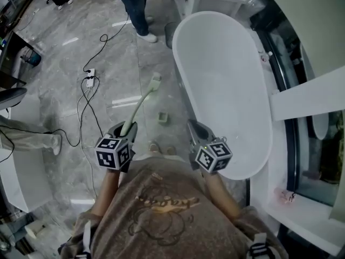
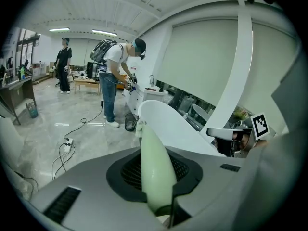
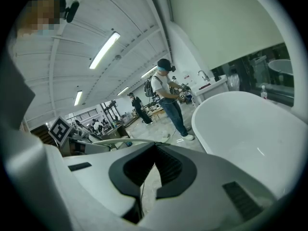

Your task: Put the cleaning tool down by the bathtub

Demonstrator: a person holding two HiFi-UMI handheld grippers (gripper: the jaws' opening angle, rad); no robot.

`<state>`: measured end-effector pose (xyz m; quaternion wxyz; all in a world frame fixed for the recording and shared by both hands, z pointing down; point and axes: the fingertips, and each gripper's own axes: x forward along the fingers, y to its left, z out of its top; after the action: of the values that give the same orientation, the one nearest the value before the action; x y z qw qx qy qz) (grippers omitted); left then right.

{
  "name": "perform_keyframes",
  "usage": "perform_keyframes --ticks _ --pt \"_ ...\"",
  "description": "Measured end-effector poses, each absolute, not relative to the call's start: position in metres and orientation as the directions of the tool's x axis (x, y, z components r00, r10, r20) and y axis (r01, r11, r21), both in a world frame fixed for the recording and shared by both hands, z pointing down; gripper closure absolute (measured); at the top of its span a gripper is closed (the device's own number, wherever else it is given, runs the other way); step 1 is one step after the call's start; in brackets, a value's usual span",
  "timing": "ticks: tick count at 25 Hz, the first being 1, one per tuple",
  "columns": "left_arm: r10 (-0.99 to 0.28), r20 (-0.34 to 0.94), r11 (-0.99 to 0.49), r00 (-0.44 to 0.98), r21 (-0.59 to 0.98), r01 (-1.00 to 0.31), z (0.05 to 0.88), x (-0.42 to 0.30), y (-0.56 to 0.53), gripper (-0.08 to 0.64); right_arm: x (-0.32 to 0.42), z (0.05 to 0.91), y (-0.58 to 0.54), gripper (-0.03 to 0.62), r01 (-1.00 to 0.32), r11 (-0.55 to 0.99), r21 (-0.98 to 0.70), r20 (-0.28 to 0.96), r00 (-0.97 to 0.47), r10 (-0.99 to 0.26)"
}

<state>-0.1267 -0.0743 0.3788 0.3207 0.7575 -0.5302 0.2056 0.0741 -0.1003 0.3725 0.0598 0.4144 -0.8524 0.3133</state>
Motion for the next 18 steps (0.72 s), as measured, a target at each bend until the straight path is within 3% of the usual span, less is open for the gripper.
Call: perform_keyframes --ticks 18 --pt "-0.608 0.695 -0.257 0.383 0.284 -0.924 0.47 -0.141 -0.128 0.483 0.041 0.454 -0.152 0.593 -0.757 0.447 -0.476 0.436 -0.645 -0.628"
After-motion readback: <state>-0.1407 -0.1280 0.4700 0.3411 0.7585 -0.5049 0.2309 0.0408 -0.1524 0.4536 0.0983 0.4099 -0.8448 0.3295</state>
